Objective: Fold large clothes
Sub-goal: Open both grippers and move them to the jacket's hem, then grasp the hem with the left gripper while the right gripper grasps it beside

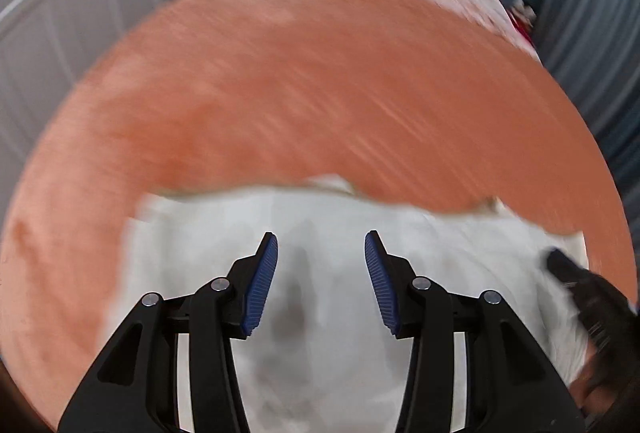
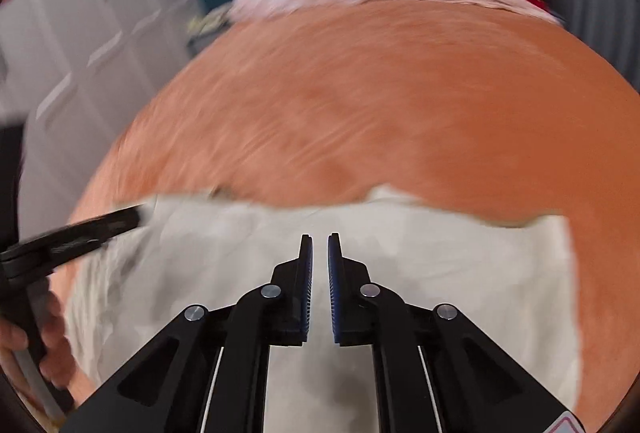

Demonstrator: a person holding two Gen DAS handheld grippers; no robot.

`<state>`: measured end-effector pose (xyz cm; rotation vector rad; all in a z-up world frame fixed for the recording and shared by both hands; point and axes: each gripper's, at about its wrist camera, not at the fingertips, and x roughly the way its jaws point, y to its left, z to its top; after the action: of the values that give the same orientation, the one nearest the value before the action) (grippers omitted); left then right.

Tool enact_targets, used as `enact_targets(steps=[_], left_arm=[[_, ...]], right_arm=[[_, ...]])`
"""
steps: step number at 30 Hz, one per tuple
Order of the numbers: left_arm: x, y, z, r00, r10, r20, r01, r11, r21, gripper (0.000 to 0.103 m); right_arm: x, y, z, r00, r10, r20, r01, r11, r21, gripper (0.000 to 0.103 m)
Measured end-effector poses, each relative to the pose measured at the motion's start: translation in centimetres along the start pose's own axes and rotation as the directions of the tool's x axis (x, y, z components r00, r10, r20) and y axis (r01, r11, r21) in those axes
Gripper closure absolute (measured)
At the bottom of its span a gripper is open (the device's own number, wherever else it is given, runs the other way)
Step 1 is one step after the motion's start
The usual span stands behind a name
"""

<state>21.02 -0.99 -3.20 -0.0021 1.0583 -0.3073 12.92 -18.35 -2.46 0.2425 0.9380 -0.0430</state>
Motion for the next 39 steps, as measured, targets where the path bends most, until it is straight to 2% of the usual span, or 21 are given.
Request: enact_targets(steps=[3, 6, 11, 14, 27, 35, 39], left_arm=[[3.3, -2.0, -1.3, 0.999, 0.002, -0.053, -0.001, 1.000, 0.008, 0.064], [5.1, -2.8, -2.5, 0.999, 0.037, -0.023, -0.036, 0.998, 0.047, 0.064], [6.5, -2.8, -3.4, 0.997, 0.074, 0.036, -0.077, 0.993, 0.093, 0.064], [6.9, -3.4, -3.9, 0.992, 0.104, 0.069, -0.111, 0.987, 0.116, 0.063], [7.3, -3.8, -4.4, 0.985, 0.128, 0.117, -0.142, 0.982, 0.122, 0.062], [7.5, -4.0, -4.5, 0.981, 0.140, 0.134, -0.157, 0.980, 0.125, 0.061], [7.3, -3.7, -4.3, 0.986, 0.116, 0.123, -0.130, 0.985, 0.113, 0.061]], right_arm=[[3.1, 1.4, -0.9, 0.998, 0.005, -0.068, -0.006, 1.000, -0.025, 0.100], [5.0, 1.3, -2.1, 0.996, -0.020, -0.090, 0.018, 1.000, -0.026, 0.103], [7.1, -0.1, -3.3, 0.996, 0.006, -0.089, -0.003, 0.999, 0.035, 0.103], [7.4, 0.3, -3.6, 0.998, -0.014, -0.069, 0.015, 1.000, 0.016, 0.103], [7.9, 0.4, -3.9, 0.999, -0.010, -0.047, 0.011, 1.000, 0.020, 0.103], [8.1, 0.5, -3.9, 0.999, -0.017, -0.032, 0.017, 1.000, 0.013, 0.103], [7.4, -0.2, -3.5, 1.000, 0.014, -0.025, -0.013, 0.999, 0.050, 0.103]])
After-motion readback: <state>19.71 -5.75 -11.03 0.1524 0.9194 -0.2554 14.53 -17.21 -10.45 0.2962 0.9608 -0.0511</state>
